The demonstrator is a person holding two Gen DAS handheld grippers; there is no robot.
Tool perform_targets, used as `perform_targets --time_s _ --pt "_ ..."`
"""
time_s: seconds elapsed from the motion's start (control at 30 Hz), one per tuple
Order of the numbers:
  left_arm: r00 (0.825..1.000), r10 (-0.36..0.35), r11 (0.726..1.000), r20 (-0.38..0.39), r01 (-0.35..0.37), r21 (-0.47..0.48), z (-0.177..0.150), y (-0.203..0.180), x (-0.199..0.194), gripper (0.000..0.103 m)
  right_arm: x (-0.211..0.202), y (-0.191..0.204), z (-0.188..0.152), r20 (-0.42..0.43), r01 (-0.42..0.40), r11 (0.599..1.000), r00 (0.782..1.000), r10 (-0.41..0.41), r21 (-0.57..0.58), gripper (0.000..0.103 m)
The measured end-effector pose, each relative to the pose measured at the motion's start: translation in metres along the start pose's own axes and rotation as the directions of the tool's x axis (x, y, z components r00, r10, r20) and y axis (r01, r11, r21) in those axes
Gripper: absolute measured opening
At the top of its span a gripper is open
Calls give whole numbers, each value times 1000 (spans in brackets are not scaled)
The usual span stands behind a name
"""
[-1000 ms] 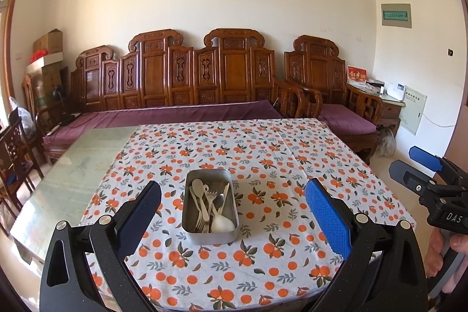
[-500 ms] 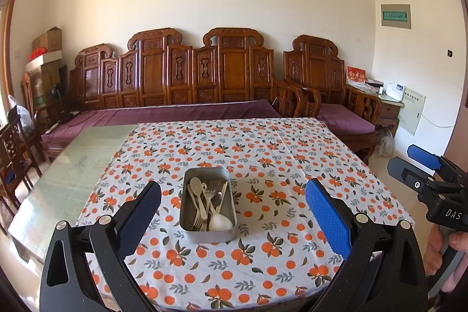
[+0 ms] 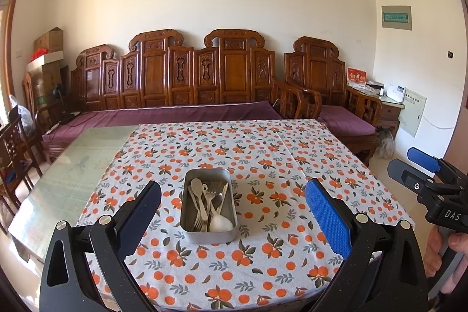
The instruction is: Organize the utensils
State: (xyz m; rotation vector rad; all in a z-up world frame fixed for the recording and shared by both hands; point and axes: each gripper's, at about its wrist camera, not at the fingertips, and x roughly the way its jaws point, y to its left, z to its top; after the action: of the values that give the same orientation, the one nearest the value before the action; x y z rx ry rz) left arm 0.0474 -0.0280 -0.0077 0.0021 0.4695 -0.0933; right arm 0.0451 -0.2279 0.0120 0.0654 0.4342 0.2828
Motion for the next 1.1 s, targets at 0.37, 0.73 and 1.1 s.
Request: perform_targets --time_s 0.37,0.73,1.1 --pt "1000 0 1000 2 0 0 1 -1 0 95 0 -1 -1 1 2 1000 1000 -2 -1 100" --pt "1000 0 1000 5 0 -1 1 -2 -1 95 0 -1 -1 1 1 1000 1000 -1 1 100" --pt "1000 1 1000 6 -1 -2 1 -2 -3 95 0 -2 -2 1 1 1000 1000 -1 -1 100"
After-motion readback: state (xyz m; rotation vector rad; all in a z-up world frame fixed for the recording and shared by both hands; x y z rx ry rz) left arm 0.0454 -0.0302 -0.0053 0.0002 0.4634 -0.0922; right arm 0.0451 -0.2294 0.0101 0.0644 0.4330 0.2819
